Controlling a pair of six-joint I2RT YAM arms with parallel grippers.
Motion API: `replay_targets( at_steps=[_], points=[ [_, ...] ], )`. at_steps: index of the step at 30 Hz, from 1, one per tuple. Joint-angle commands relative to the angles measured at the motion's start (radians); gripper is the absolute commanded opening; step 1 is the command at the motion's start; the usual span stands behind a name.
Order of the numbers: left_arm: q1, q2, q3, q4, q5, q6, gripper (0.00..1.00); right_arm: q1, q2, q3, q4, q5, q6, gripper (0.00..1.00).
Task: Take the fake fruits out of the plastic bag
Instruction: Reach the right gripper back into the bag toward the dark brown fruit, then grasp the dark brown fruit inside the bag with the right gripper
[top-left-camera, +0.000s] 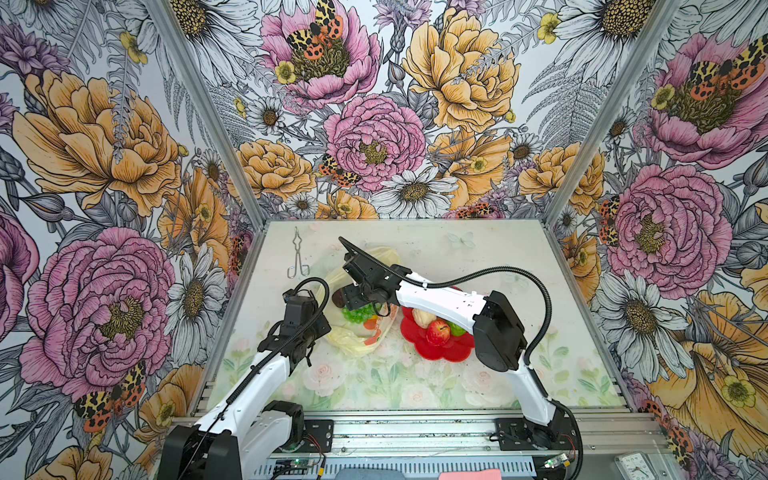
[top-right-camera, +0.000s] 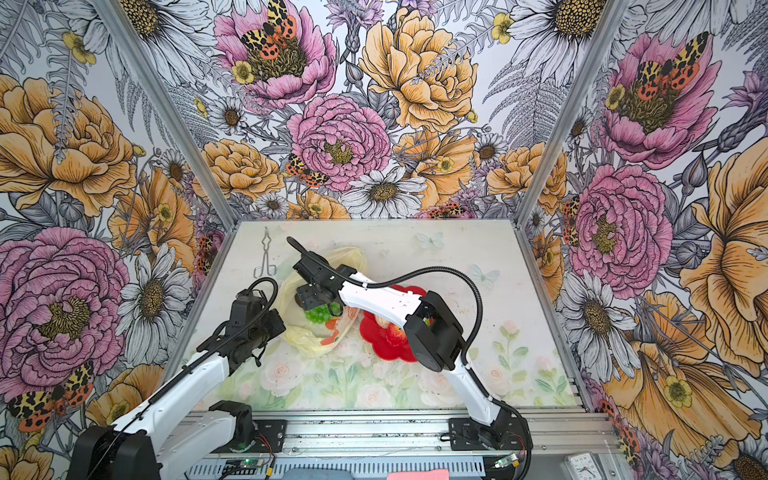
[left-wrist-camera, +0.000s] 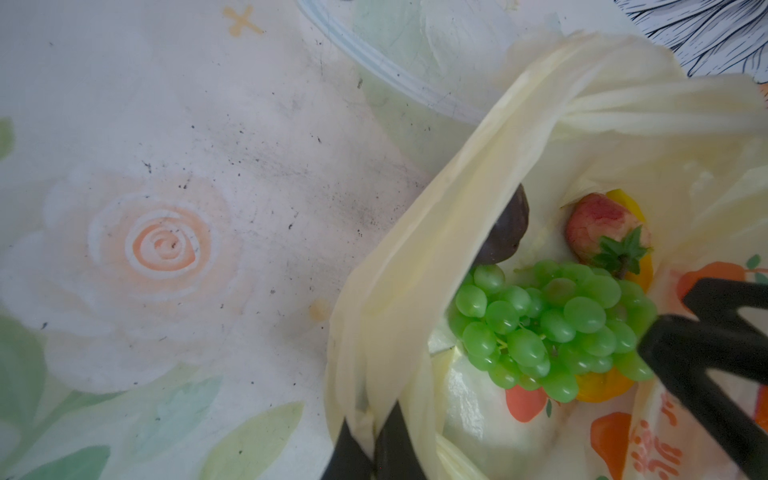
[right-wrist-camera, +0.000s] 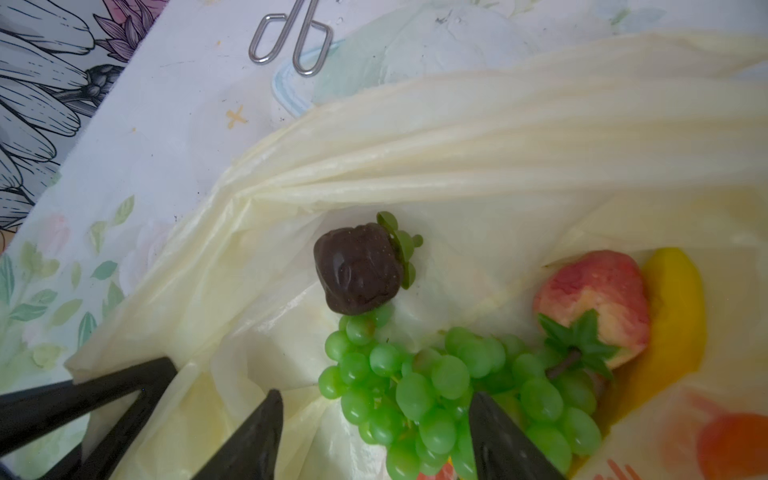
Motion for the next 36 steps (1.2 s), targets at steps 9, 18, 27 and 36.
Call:
replay_targets(
  at_steps=[9,18,27,36],
  points=[
    [0.010,-0.012,-0.011,0.021,0.007,0.013,0.00,-0.014,0.170,0.199,0.019,-0.034,-0.086,0.84],
    [0.010,-0.004,-0.009,0.022,0.007,0.013,0.00,-0.023,0.256,0.288,0.017,-0.066,-0.115,0.84],
    [0.010,-0.004,-0.008,0.022,0.007,0.014,0.00,-0.037,0.330,0.348,0.017,-0.107,-0.111,0.85],
    [0.010,-0.004,-0.010,0.023,0.007,0.015,0.00,-0.040,0.334,0.353,0.016,-0.127,-0.104,0.73]
  ],
)
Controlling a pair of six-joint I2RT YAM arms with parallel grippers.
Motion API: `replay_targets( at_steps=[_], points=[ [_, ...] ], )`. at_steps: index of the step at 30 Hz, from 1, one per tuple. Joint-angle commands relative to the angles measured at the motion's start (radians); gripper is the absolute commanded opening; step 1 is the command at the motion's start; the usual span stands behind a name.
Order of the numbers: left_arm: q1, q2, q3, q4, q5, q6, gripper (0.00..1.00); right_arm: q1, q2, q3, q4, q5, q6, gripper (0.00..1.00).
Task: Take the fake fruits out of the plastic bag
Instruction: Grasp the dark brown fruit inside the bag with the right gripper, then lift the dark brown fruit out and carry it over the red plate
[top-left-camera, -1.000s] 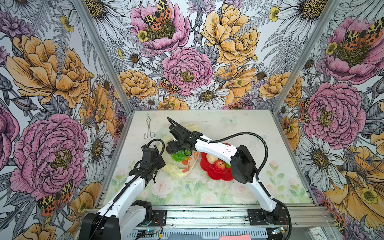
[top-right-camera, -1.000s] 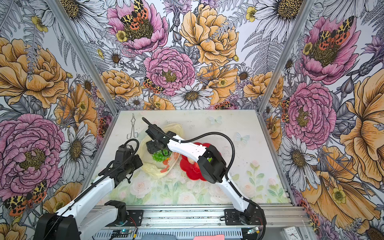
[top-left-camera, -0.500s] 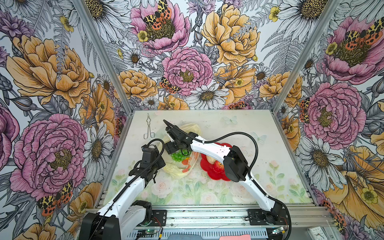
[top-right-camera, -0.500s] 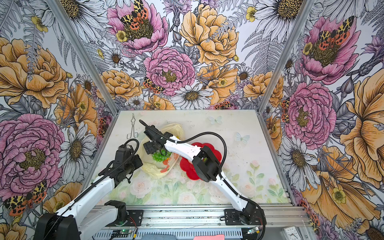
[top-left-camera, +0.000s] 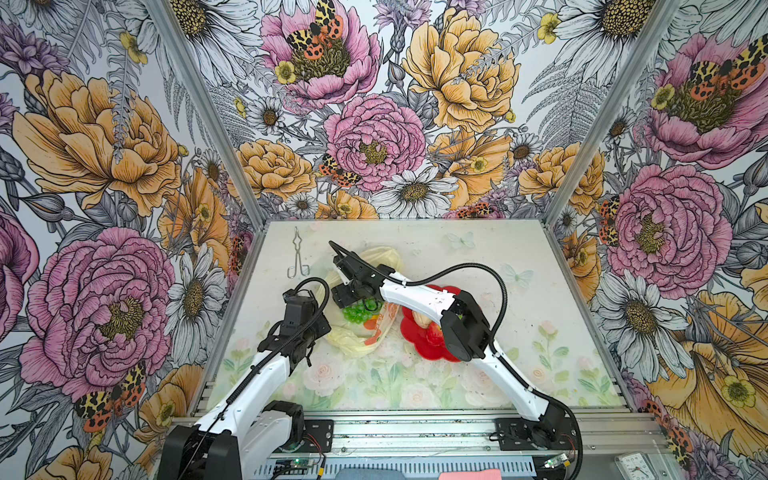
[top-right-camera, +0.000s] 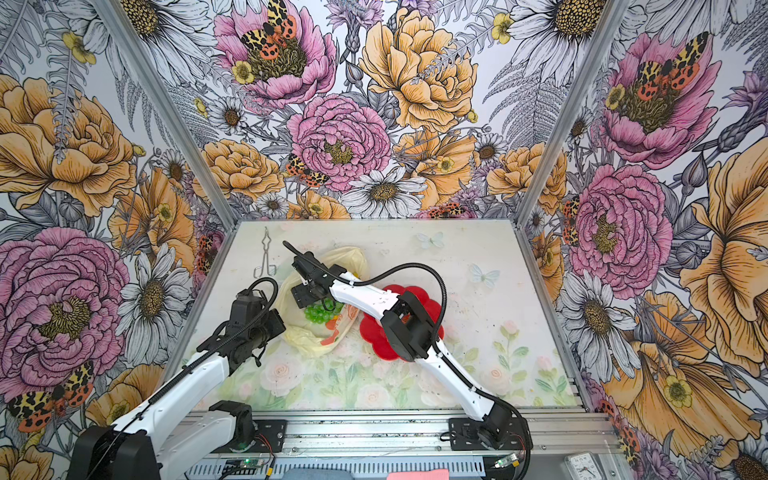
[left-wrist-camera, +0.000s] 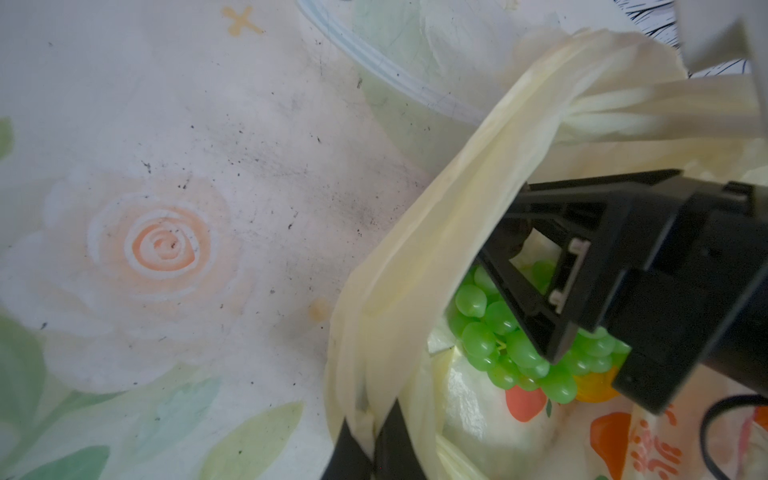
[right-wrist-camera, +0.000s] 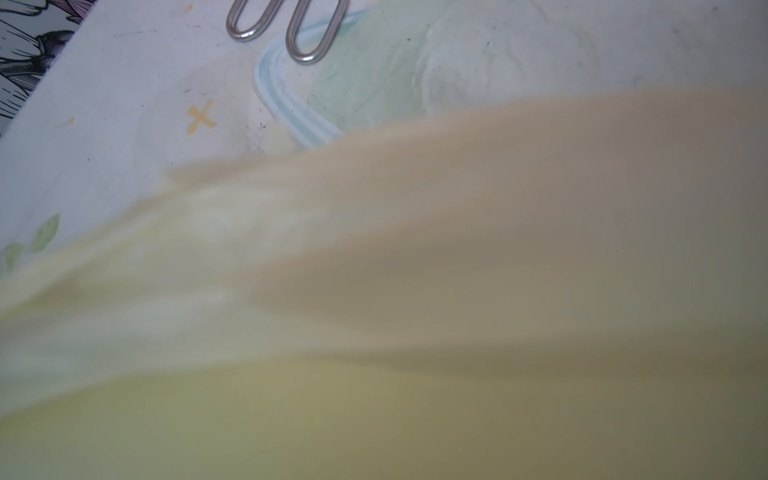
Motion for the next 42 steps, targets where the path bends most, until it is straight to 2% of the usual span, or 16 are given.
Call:
replay_targets(
  at_steps=[1,10,24,37,42],
  points=[
    [0.009,-0.006,-0.010,0.023,0.007,0.015,0.00,-0.001,0.012,0.041,0.006,-0.018,0.000,0.71],
    [0.010,-0.007,-0.009,0.022,0.007,0.015,0.00,-0.004,-0.010,0.040,0.000,-0.001,0.019,0.60],
    [0.008,-0.005,-0.009,0.021,0.005,0.014,0.00,0.035,-0.156,-0.040,-0.009,0.102,-0.028,0.59],
    [0.009,0.000,-0.007,0.021,0.004,0.013,0.00,0.093,-0.442,-0.341,-0.011,0.246,-0.055,0.59],
    [0.010,-0.005,-0.009,0.020,0.004,0.013,0.00,0.114,-0.599,-0.520,-0.022,0.339,-0.059,0.59]
  ],
)
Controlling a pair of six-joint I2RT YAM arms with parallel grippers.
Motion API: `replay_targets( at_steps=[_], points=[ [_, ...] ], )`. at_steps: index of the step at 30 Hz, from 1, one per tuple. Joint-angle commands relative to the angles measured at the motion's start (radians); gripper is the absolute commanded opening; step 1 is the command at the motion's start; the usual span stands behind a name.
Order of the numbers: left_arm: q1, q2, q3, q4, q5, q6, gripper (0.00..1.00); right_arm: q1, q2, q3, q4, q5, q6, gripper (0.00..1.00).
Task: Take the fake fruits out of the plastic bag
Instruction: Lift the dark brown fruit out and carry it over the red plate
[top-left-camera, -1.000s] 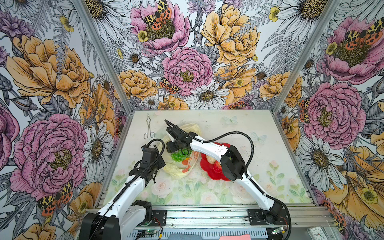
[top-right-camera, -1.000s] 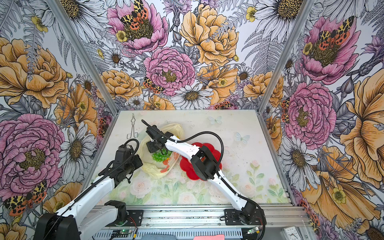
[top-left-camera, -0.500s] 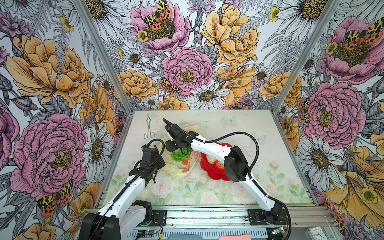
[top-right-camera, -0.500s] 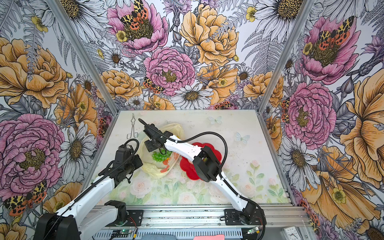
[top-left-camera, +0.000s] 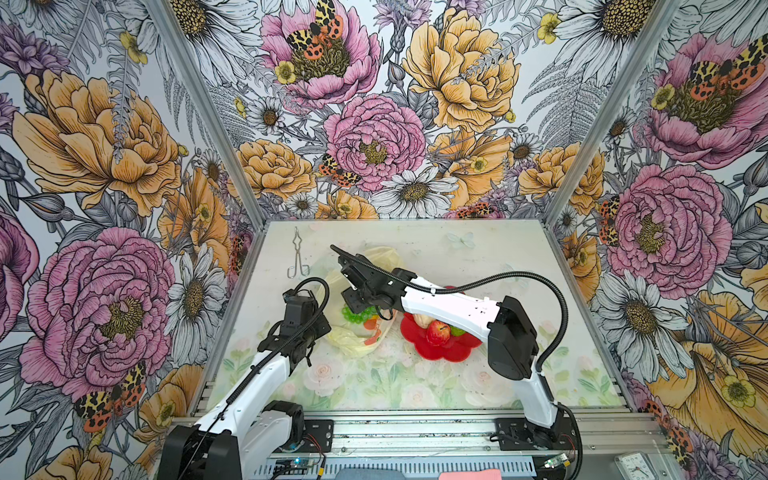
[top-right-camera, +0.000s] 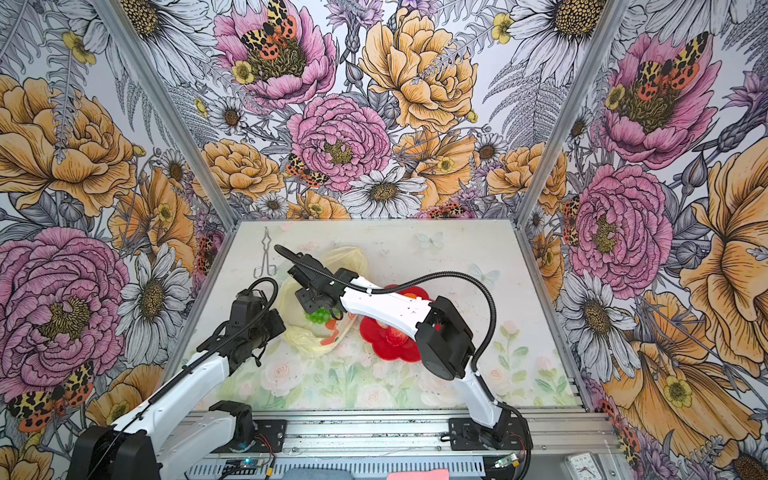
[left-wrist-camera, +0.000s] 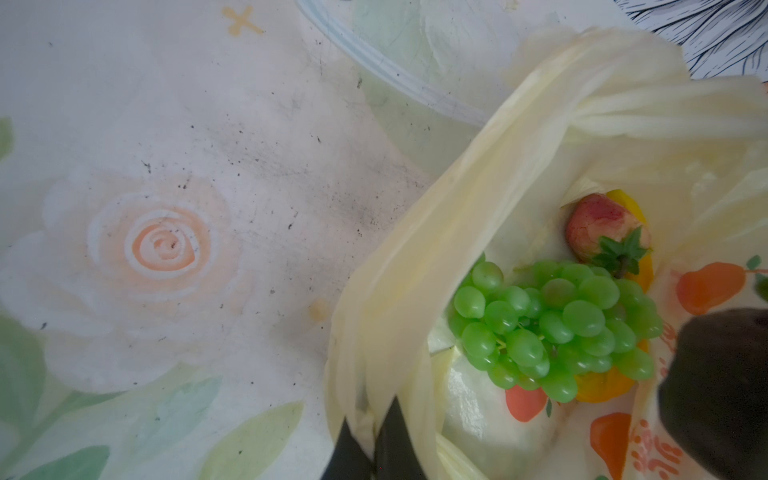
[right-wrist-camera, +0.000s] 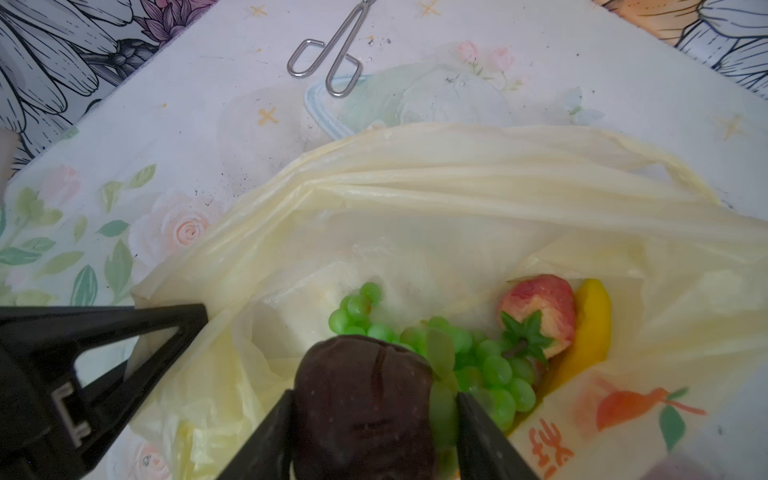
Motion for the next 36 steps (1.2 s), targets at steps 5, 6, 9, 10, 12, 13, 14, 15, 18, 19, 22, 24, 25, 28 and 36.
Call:
replay_targets(
  at_steps=[5,6,9,10,12,13,14,15,18,19,22,24,25,28,36],
  points=[
    [0.010,-0.004,-0.008,0.021,0.004,0.012,0.00,0.036,-0.255,-0.243,-0.036,0.203,-0.014,0.59],
    [0.010,-0.003,-0.008,0.021,0.004,0.013,0.00,0.040,-0.286,-0.284,-0.043,0.224,-0.009,0.59],
    [0.008,-0.004,-0.007,0.021,0.005,0.013,0.00,0.049,-0.369,-0.391,-0.057,0.267,0.017,0.59],
    [0.009,-0.004,-0.009,0.021,0.004,0.013,0.00,0.051,-0.388,-0.420,-0.063,0.274,0.027,0.59],
    [0.007,-0.004,-0.008,0.021,0.003,0.012,0.00,0.054,-0.424,-0.473,-0.077,0.284,0.046,0.59],
    [0.007,-0.003,-0.008,0.021,0.004,0.013,0.00,0.055,-0.436,-0.492,-0.084,0.285,0.053,0.59],
    [0.008,-0.002,-0.007,0.021,0.003,0.012,0.00,0.058,-0.446,-0.512,-0.091,0.289,0.061,0.59],
    [0.008,-0.002,-0.007,0.021,0.004,0.013,0.00,0.061,-0.455,-0.529,-0.097,0.293,0.066,0.59],
    [0.006,0.002,-0.007,0.020,0.004,0.015,0.00,0.072,-0.464,-0.559,-0.124,0.316,0.072,0.58],
    [0.006,0.002,-0.006,0.021,0.003,0.015,0.00,0.076,-0.464,-0.564,-0.130,0.327,0.072,0.58],
    [0.006,-0.002,-0.007,0.019,0.001,0.013,0.00,0.085,-0.458,-0.577,-0.151,0.355,0.072,0.58],
    [0.006,-0.003,-0.008,0.018,0.001,0.013,0.00,0.089,-0.443,-0.583,-0.159,0.372,0.070,0.58],
    [0.006,-0.004,-0.008,0.018,0.001,0.013,0.00,0.089,-0.434,-0.581,-0.162,0.378,0.068,0.58],
    [0.005,-0.005,-0.008,0.018,0.001,0.013,0.00,0.099,-0.398,-0.575,-0.174,0.406,0.061,0.58],
    [0.005,-0.007,-0.008,0.016,0.002,0.014,0.00,0.123,-0.304,-0.530,-0.218,0.502,0.069,0.58]
  ],
)
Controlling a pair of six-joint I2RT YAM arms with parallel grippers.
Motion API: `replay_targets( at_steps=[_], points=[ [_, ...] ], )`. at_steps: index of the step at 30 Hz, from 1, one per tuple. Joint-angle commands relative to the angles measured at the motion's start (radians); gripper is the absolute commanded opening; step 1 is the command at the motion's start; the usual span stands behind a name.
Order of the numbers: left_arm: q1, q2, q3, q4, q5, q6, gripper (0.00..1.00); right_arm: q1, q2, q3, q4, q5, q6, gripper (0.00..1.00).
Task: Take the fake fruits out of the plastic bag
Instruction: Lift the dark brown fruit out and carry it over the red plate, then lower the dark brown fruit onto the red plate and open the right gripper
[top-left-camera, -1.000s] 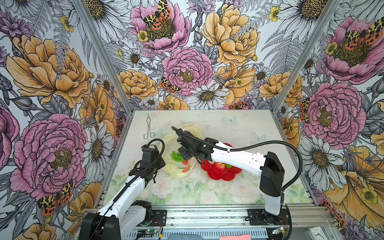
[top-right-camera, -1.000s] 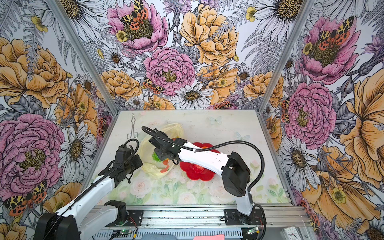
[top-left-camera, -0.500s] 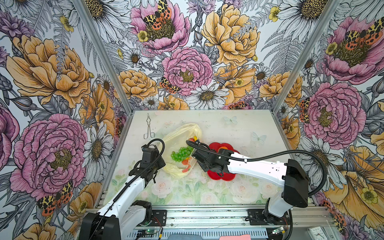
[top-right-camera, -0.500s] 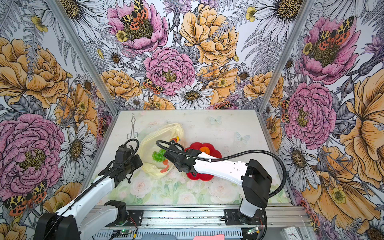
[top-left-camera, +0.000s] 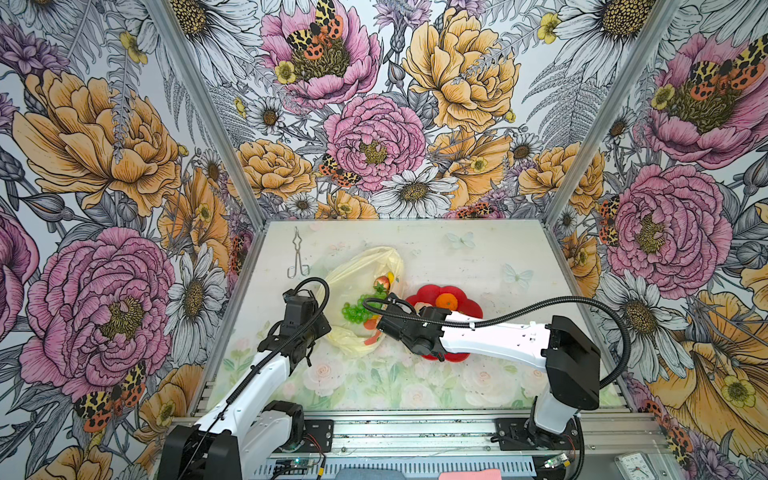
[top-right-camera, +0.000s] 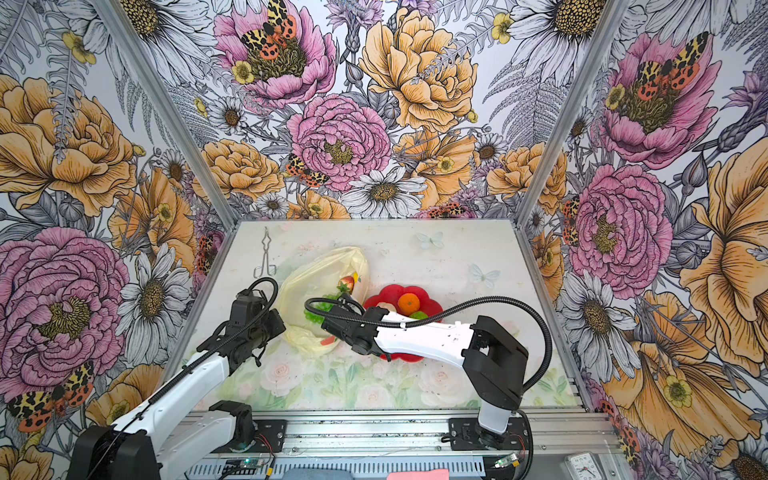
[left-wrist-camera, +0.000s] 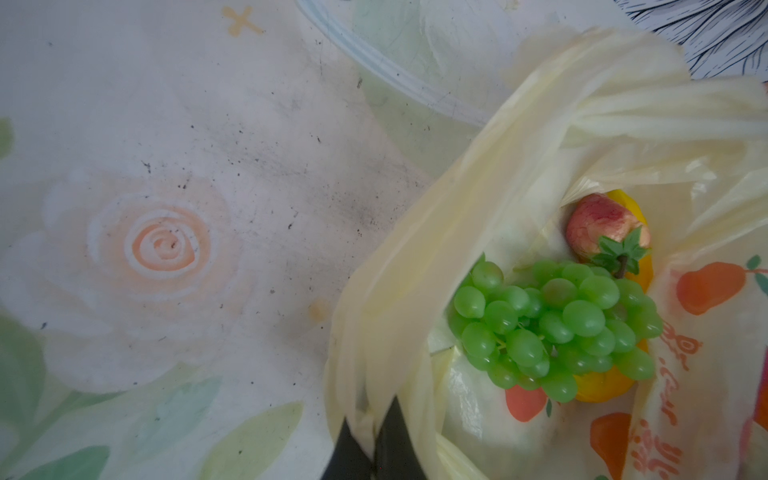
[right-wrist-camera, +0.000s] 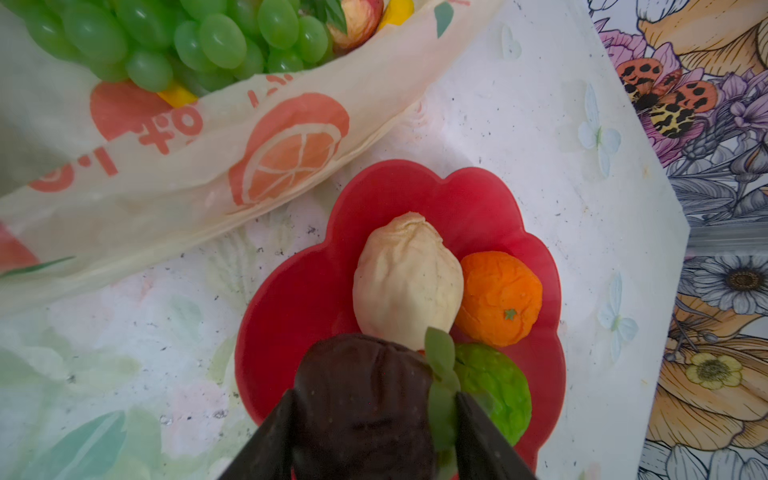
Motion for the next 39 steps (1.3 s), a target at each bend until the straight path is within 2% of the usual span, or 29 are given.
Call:
replay_targets(
  at_steps=[1,15,29,35,39],
  points=[
    [0.005,-0.005,-0.008,0.016,0.002,0.015,0.00,0.014,0.036,0.049,-0.034,0.083,0.011,0.58],
    [0.006,-0.010,-0.009,0.015,0.001,0.015,0.00,0.040,0.150,0.097,-0.098,0.194,0.022,0.60],
    [0.009,-0.014,-0.009,0.013,0.001,0.015,0.00,0.044,0.224,0.125,-0.110,0.236,0.016,0.64],
    [0.009,-0.013,-0.010,0.012,0.001,0.015,0.00,0.045,0.239,0.137,-0.110,0.216,0.009,0.74],
    [0.011,-0.014,-0.009,0.013,0.001,0.015,0.00,0.045,0.227,0.142,-0.111,0.204,0.006,0.78]
  ],
)
